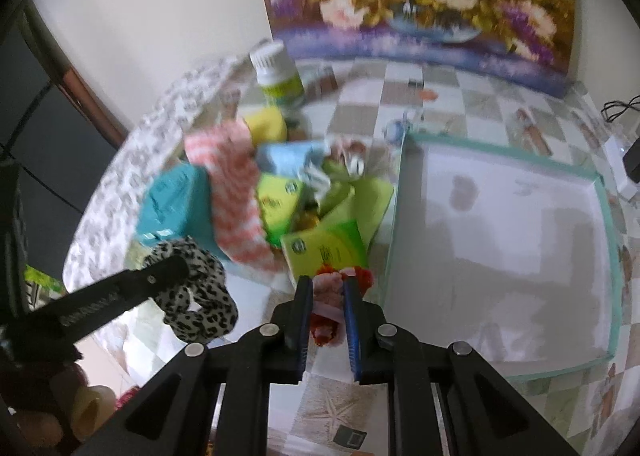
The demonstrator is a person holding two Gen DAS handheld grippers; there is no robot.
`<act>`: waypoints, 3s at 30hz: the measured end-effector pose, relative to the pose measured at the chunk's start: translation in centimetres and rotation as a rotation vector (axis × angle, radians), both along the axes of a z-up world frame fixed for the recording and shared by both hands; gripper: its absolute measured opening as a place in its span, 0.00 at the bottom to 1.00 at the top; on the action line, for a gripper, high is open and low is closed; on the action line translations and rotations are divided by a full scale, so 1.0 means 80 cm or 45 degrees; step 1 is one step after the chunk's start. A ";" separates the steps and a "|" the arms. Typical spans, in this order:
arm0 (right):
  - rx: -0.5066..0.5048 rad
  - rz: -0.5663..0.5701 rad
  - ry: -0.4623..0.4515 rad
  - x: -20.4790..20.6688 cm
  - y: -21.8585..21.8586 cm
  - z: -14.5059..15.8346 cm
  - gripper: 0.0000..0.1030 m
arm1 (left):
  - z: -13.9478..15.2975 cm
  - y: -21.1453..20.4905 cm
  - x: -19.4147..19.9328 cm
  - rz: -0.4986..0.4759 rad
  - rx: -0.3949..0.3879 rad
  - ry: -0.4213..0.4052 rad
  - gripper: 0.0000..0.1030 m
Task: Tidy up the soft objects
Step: 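Carry scrunchie and flower toy into the white tray and open both grippers, then grasp the green tissue pack with the right gripper while the left gripper returns to the pile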
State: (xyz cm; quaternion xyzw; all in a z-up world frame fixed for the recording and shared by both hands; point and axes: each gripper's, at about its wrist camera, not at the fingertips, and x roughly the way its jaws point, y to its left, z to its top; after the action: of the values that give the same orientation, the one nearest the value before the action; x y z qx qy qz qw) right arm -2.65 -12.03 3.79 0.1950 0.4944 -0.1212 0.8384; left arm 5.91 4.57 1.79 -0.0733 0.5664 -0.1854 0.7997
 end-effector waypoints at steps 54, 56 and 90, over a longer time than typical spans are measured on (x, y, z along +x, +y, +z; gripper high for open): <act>-0.107 -0.715 0.158 -0.162 -0.228 -0.033 0.38 | 0.002 -0.232 -0.141 -0.663 -0.033 -0.156 0.53; -0.109 -0.721 0.160 -0.162 -0.228 -0.033 0.40 | 0.002 -0.229 -0.138 -0.649 -0.022 -0.155 0.54; -0.183 -0.573 0.133 -0.132 -0.185 -0.016 0.98 | 0.002 -0.149 -0.053 -0.255 0.150 -0.103 1.00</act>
State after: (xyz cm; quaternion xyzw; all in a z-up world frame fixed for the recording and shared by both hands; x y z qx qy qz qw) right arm -13.18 -26.85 2.48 0.2334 0.4713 -0.3498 0.7753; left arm 1.68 -7.36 1.92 0.0382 0.5481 -0.2334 0.8023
